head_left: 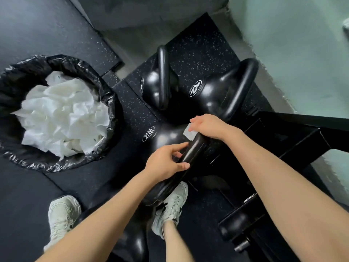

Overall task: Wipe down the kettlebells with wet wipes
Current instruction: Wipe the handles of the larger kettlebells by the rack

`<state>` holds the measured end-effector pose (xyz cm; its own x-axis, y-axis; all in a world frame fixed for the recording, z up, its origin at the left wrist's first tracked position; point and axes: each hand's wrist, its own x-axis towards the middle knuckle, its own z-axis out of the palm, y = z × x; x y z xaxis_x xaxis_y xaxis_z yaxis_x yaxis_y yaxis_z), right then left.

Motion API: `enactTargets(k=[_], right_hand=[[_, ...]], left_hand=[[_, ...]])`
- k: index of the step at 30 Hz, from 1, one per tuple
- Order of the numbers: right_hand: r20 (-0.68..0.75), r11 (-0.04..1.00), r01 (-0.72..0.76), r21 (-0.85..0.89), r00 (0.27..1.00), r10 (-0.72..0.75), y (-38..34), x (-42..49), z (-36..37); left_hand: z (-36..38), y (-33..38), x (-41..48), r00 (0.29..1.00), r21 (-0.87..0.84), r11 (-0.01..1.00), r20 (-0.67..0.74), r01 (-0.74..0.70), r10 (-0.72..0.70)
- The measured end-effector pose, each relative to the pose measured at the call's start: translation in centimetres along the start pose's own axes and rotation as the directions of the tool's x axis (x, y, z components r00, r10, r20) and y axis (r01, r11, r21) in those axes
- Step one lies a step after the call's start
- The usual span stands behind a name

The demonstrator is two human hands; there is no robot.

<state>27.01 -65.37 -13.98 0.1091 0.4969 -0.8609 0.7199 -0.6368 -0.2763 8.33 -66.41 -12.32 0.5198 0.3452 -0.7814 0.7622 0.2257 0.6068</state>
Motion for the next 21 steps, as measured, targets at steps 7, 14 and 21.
enactTargets(k=[7,14,21], right_hand=[[-0.194,0.991,0.101,0.091,0.978,-0.082,1.1,-3.2,2.0],[0.126,0.99,-0.138,0.004,0.983,0.136,-0.7,2.1,-0.2],[0.02,0.69,-0.152,0.707,0.981,0.195,0.7,-0.8,1.7]], left_hand=[[0.2,-0.3,-0.2,0.999,0.013,1.0,-0.029,-0.018,0.018],[0.0,-0.4,-0.1,1.0,0.002,1.0,0.022,-0.02,0.02],[0.2,-0.4,-0.4,1.0,0.014,1.0,0.028,-0.002,0.001]])
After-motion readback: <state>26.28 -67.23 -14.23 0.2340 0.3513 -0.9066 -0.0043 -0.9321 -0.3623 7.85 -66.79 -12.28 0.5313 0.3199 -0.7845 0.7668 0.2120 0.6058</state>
